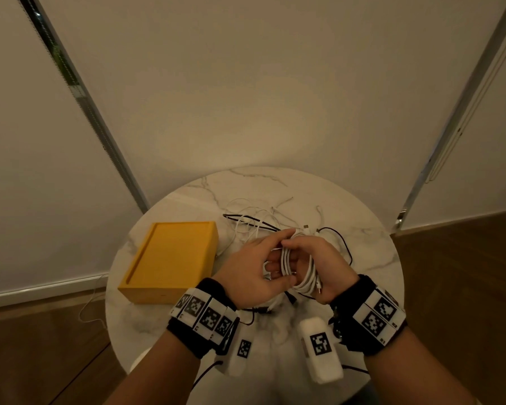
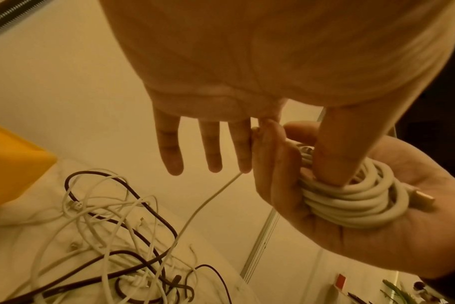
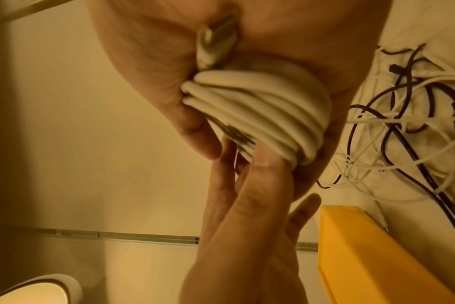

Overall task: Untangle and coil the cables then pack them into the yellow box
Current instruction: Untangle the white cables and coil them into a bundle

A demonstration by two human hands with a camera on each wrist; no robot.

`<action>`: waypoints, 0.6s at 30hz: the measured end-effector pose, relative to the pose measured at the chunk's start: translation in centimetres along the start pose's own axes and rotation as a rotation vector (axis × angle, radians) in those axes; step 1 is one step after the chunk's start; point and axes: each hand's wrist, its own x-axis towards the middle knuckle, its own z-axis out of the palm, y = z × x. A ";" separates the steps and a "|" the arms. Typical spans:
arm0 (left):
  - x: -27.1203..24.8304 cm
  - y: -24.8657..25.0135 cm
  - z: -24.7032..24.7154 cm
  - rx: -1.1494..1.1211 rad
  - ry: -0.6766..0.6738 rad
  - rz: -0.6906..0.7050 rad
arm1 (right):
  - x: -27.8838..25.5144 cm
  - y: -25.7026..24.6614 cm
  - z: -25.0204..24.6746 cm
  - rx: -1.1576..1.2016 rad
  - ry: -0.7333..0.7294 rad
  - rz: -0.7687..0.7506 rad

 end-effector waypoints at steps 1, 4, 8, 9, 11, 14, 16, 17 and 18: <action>0.0 0.1 0.0 0.006 0.004 -0.002 | 0.0 0.0 0.1 0.006 -0.003 0.000; -0.1 0.1 0.0 0.000 0.006 0.017 | 0.0 0.1 0.3 0.019 0.002 0.009; 0.3 -0.4 -0.6 -0.044 0.009 -0.055 | 0.0 0.1 0.5 -0.017 -0.019 0.030; 0.3 -0.6 -0.8 -0.068 0.000 -0.085 | 0.0 0.1 0.5 -0.013 -0.034 0.040; 0.2 -0.9 -1.4 -0.207 -0.025 -0.137 | -0.3 -0.2 0.6 -0.004 -0.073 0.055; -0.1 -1.5 -3.3 -0.405 0.086 -0.188 | -0.7 -0.7 0.2 -0.027 -0.109 0.061; 0.0 -2.0 -4.4 -0.445 0.190 -0.213 | -0.9 -0.9 -0.1 -0.039 -0.135 0.063; 0.2 -2.2 -4.6 -0.444 0.209 -0.212 | -1.0 -0.9 0.0 -0.044 -0.155 0.070; 0.3 -2.2 -4.6 -0.426 0.203 -0.198 | -1.0 -0.8 0.0 -0.053 -0.173 0.079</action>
